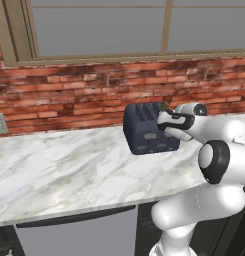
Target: Start the toaster. Once the lever pops up, take the bread to the plate on the dining counter.
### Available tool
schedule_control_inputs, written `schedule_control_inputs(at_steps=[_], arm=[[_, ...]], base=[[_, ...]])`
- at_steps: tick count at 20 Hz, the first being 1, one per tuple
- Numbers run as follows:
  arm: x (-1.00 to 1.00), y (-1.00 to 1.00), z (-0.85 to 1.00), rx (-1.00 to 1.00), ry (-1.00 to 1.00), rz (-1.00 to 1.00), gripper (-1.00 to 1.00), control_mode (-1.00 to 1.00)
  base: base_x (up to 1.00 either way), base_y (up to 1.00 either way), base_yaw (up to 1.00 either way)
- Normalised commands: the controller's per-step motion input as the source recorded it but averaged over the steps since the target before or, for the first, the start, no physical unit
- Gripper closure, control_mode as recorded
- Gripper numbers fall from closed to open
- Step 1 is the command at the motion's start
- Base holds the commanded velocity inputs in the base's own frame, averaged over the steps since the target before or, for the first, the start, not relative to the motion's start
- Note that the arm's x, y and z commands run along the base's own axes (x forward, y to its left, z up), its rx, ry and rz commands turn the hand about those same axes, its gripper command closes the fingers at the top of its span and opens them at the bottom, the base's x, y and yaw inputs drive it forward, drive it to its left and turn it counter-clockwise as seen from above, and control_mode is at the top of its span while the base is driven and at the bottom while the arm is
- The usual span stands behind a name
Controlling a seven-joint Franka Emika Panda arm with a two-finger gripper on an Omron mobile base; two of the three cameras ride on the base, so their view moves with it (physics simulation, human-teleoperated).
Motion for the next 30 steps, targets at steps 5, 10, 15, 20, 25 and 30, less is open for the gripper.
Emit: schedule_control_inputs(at_steps=[5,10,15,20,25,30], arm=[[0.00,0.00,0.00,0.00,0.00,0.00,-1.00,-1.00],[0.00,0.00,0.00,0.00,0.00,0.00,-1.00,-1.00],[0.00,0.00,0.00,0.00,0.00,0.00,-1.00,-1.00],[0.00,0.00,0.00,0.00,0.00,0.00,-1.00,-1.00],[0.01,0.00,0.00,0.00,0.00,0.00,-1.00,-1.00],[0.08,0.00,0.00,0.00,0.00,0.00,-1.00,-1.00]], base=[[0.00,0.00,0.00],[0.00,0.00,0.00],[0.00,0.00,0.00],[0.00,0.00,0.00],[0.00,0.00,0.00],[0.00,0.00,0.00]])
